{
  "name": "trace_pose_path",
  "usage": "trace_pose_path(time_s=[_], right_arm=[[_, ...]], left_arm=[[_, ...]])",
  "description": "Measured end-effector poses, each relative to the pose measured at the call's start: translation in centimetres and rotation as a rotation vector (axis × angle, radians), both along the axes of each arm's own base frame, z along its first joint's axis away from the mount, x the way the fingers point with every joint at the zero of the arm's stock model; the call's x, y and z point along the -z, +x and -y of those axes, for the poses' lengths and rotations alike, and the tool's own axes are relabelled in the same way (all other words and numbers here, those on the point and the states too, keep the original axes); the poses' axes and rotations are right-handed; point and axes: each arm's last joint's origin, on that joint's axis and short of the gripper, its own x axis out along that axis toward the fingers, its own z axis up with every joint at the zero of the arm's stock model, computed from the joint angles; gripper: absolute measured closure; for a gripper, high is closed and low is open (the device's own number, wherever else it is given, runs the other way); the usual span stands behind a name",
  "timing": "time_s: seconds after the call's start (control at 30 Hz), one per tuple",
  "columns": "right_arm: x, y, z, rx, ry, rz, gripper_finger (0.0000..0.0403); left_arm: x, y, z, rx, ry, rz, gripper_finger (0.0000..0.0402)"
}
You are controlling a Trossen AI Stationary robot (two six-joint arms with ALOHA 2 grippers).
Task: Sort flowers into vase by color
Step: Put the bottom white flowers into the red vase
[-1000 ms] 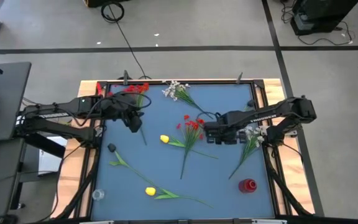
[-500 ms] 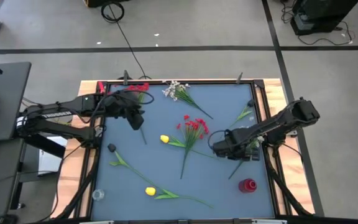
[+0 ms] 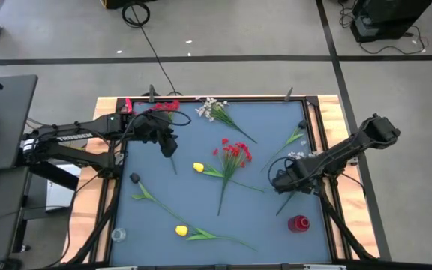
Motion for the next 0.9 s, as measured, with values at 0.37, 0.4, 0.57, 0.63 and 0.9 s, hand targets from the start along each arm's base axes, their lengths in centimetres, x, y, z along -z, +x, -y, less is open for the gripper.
trace_pose_path(time_s=[0.37,0.4,0.57,0.63,0.9], right_arm=[[2.3,-1.2,1.1,0.008,-0.02,0.018,0.0247],[2.4,-1.3,1.1,-0.004,-0.024,0.023,0.0248],[2.4,-1.3,1.2,-0.061,-0.046,0.029,0.0272],[2.3,-1.2,1.2,-0.082,-0.048,0.045,0.0296],[2.0,-1.0,1.1,-0.097,-0.084,0.089,0.0391]], left_arm=[[-0.1,0.1,0.1,-0.009,-0.034,0.026,0.0253],[-0.1,0.1,0.1,-0.008,-0.034,0.027,0.0253],[-0.1,0.1,0.1,-0.008,-0.035,0.027,0.0253],[-0.1,0.1,0.1,-0.008,-0.035,0.027,0.0253],[-0.1,0.1,0.1,-0.008,-0.035,0.028,0.0253]])
